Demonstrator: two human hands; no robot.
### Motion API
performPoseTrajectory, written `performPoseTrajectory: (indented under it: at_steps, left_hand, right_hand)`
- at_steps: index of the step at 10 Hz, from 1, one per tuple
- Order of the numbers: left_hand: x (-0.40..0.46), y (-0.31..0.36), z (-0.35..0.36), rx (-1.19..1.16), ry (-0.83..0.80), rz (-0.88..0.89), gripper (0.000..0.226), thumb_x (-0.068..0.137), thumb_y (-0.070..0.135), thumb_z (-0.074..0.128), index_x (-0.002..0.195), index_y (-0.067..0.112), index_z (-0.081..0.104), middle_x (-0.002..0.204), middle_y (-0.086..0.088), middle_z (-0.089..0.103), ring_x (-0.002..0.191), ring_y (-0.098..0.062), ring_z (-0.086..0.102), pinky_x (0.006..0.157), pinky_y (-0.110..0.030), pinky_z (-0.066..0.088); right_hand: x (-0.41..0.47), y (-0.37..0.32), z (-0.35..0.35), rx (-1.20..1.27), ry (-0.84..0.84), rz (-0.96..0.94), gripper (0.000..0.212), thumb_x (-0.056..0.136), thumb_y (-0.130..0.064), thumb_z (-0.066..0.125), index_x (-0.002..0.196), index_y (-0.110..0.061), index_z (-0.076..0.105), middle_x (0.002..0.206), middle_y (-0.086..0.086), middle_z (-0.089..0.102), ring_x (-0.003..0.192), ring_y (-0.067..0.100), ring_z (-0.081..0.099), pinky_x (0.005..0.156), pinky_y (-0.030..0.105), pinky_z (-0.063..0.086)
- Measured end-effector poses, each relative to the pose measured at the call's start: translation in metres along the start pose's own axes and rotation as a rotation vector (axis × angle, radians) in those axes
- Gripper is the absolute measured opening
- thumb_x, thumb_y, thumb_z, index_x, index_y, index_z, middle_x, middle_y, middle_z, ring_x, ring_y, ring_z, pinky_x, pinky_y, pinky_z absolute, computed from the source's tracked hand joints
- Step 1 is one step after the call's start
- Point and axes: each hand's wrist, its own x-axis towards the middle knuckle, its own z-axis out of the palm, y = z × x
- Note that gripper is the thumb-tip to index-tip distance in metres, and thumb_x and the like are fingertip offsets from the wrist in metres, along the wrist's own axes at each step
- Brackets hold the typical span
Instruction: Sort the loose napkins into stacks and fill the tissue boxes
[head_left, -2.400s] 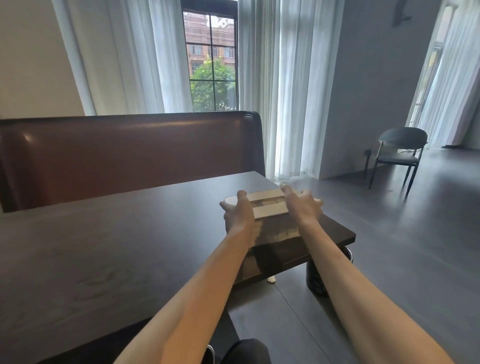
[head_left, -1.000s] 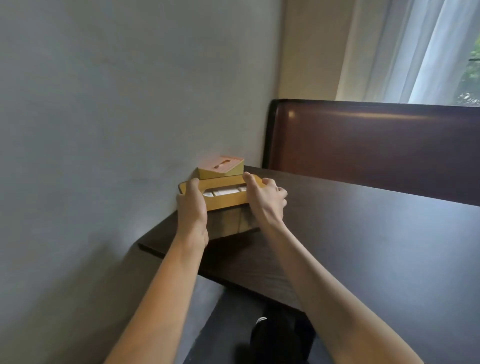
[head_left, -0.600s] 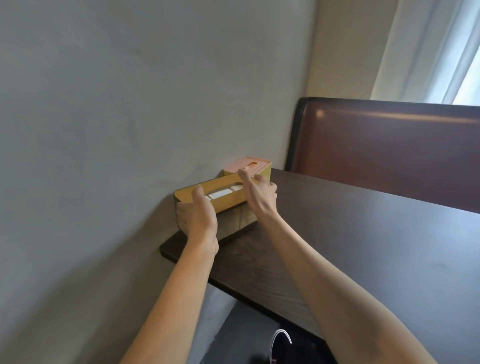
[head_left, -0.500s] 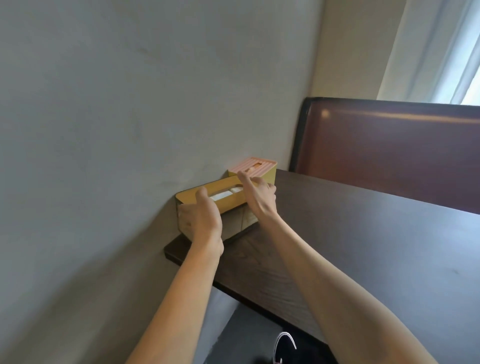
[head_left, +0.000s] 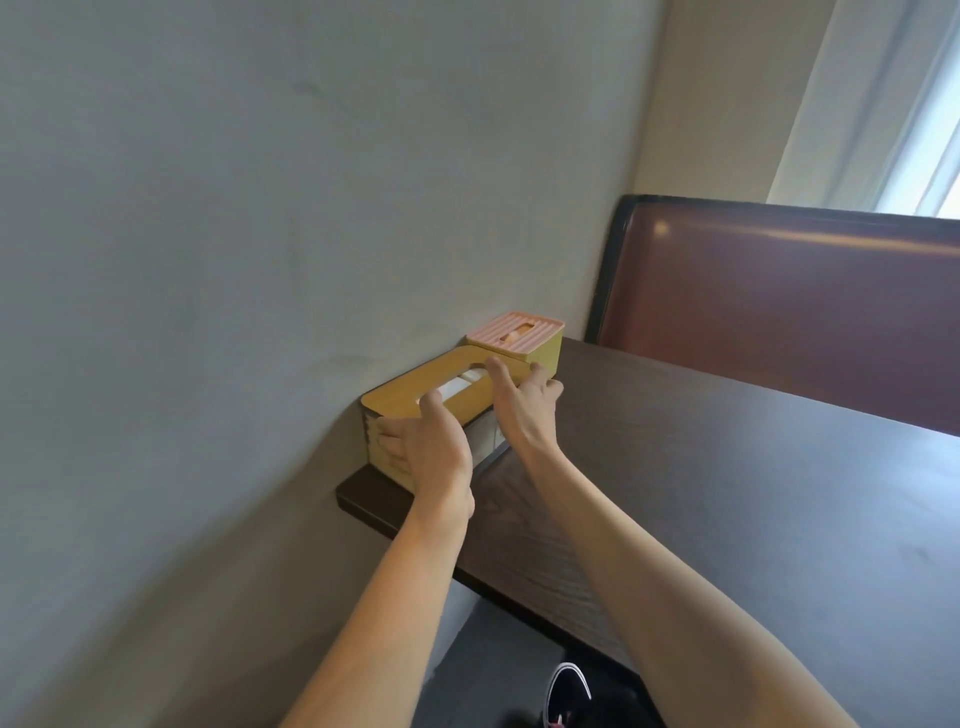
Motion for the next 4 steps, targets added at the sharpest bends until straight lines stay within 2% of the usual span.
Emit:
performPoseTrajectory:
  at_steps: [1,2,3,4]
  left_hand:
    - [-0.001,0.002,-0.004,0.002,-0.049,-0.017,0.072,0.102,0.044,0.044,0.159,0.01,0.014,0.164,-0.011,0.018,0.149,-0.032,0.024,0.119,-0.052,0.028]
    - [0.0,0.007,-0.008,0.015,-0.123,-0.048,0.074,0.101,0.05,0.042,0.158,0.012,0.017,0.163,-0.01,0.024,0.146,-0.03,0.03,0.117,-0.05,0.031]
    - [-0.007,0.012,-0.015,0.002,-0.133,-0.048,0.07,0.097,0.051,0.042,0.154,0.013,0.028,0.158,-0.011,0.031,0.141,-0.03,0.035,0.112,-0.047,0.034]
    - [-0.022,0.02,-0.017,0.067,-0.073,0.046,0.081,0.085,0.054,0.041,0.152,0.009,0.032,0.156,-0.012,0.033,0.14,-0.032,0.037,0.113,-0.048,0.036]
  right_hand:
    - [-0.004,-0.009,-0.002,-0.005,-0.018,0.026,0.079,0.093,-0.06,0.046,0.153,-0.012,0.03,0.149,0.016,0.03,0.136,0.035,0.035,0.109,0.046,0.032]
    - [-0.016,-0.021,-0.005,0.034,-0.14,0.018,0.077,0.084,-0.069,0.041,0.145,-0.022,0.046,0.147,0.008,0.047,0.133,0.029,0.044,0.111,0.048,0.036]
    - [-0.031,-0.028,-0.012,0.058,-0.186,0.074,0.088,0.078,-0.073,0.043,0.144,-0.016,0.045,0.143,0.009,0.051,0.126,0.028,0.05,0.108,0.049,0.041]
    - [-0.041,-0.033,-0.027,0.089,-0.051,0.021,0.053,0.095,-0.051,0.048,0.112,-0.002,0.061,0.108,0.014,0.063,0.101,0.03,0.059,0.087,0.041,0.048]
